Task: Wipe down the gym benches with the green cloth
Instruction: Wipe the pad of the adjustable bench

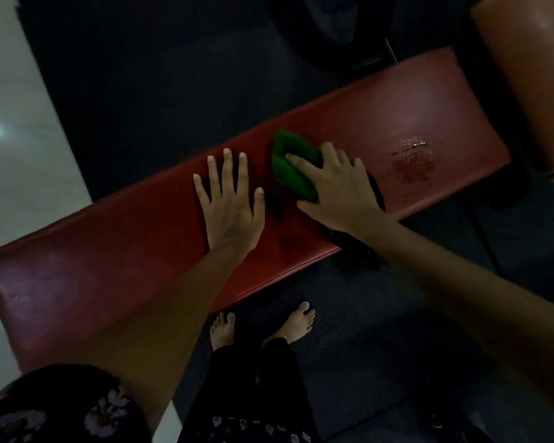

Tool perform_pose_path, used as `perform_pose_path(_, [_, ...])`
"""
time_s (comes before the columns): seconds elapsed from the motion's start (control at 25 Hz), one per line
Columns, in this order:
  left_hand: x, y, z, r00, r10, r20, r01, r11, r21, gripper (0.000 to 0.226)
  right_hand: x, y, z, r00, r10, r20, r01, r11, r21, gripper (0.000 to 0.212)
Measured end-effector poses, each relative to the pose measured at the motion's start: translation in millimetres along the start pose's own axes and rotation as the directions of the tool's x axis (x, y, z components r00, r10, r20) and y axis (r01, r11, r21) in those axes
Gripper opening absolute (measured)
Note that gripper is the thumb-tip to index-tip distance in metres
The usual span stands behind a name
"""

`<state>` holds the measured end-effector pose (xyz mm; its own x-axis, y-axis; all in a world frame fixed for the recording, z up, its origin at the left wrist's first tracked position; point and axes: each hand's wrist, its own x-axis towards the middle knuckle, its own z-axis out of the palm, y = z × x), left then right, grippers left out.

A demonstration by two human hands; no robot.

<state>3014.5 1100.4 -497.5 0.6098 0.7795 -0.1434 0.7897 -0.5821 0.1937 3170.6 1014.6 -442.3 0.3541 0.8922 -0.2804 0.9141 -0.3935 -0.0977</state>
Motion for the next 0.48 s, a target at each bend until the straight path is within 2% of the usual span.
perform_pose_path(0.04, [-0.1, -0.8, -1.3, 1.0, -0.004, -0.006, 0.004, 1.0, -0.012, 0.066, -4.1, 14.2, -1.3, 1.0, -0.018, 0.019, 0.018, 1.0, -0.009, 0.072])
perform_pose_path(0.08, [0.9, -0.4, -3.1, 1.0, -0.006, -0.013, 0.006, 1.0, -0.027, 0.067, -4.1, 32.1, -5.3, 0.999, 0.037, 0.033, -0.037, 0.999, 0.001, 0.072])
perform_pose_path(0.12, [3.3, 1.2, -5.4, 1.0, -0.014, -0.019, 0.013, 0.999, -0.049, 0.066, 0.1, 51.7, -7.3, 0.989, 0.144, 0.037, -0.146, 0.988, 0.041, 0.071])
perform_pose_path(0.2, [10.4, 10.4, -8.7, 0.997, -0.081, -0.019, 0.077, 0.988, -0.136, 0.062, 10.0, 75.9, -10.4, 0.92, 0.391, -0.008, -0.382, 0.904, 0.192, 0.07])
perform_pose_path(0.28, [13.0, 28.2, -9.7, 0.985, -0.174, -0.007, 0.169, 0.963, -0.212, 0.06, 7.9, 63.4, -6.4, 0.88, 0.473, -0.041, -0.457, 0.867, 0.201, 0.071])
perform_pose_path(0.36, [15.8, 46.5, -10.1, 0.984, -0.175, -0.018, 0.167, 0.961, -0.219, 0.06, -11.2, 38.7, -0.4, 0.945, 0.326, -0.011, -0.322, 0.938, 0.126, 0.074])
perform_pose_path(0.44, [26.5, 65.2, -10.0, 0.996, -0.082, -0.043, 0.071, 0.972, -0.222, 0.058, -39.3, 42.3, 4.5, 0.992, 0.122, 0.02, -0.124, 0.989, 0.083, 0.074])
perform_pose_path(0.48, [34.3, 75.6, -9.2, 0.998, -0.032, -0.052, 0.02, 0.975, -0.223, 0.057, -48.4, 59.3, 4.7, 0.995, 0.093, 0.019, -0.095, 0.992, 0.086, 0.074])
